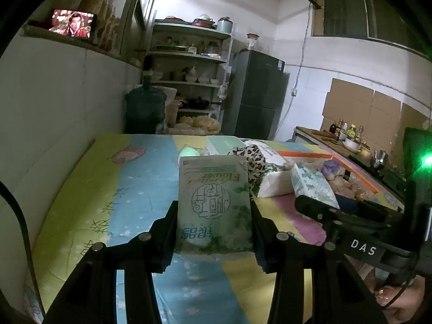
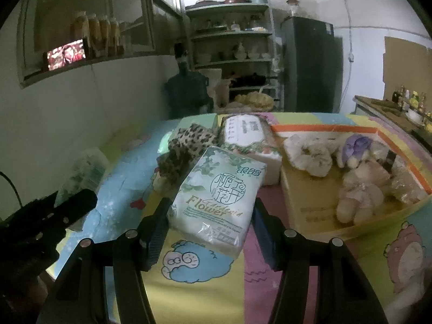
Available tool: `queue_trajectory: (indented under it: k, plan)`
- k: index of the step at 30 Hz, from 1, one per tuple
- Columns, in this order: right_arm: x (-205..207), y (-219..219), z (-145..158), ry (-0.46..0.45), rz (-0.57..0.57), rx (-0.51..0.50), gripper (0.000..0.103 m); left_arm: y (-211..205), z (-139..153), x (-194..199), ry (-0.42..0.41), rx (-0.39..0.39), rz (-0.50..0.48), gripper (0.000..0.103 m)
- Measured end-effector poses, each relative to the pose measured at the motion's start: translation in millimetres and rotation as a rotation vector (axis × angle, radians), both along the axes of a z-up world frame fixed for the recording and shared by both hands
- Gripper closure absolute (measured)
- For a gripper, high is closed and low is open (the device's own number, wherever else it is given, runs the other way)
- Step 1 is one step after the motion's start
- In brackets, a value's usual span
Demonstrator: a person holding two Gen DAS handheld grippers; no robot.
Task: Organize soft objects
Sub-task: 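Grasp a second Flower tissue pack with the right tool while the left tool holds its pack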
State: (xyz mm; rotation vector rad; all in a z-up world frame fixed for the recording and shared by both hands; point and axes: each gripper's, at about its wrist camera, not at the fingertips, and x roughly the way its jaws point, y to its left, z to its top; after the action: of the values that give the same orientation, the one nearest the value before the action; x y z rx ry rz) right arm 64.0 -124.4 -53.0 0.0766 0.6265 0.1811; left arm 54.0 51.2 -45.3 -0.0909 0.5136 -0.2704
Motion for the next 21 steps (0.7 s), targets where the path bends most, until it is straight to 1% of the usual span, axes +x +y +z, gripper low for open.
queue_trajectory:
  k: [10, 21]
  plan:
    - [-11.2, -20.8, 11.9, -0.050, -0.029, 0.021, 0.043, -20.2, 3.9, -2.3, -0.009, 0.019, -0.024, 0.055]
    - [-17.1, -51.3, 20.3, -0.083, -0.079, 0.054, 0.043, -48.0, 8.8, -0.7, -0.020, 0.030, -0.066, 0.055]
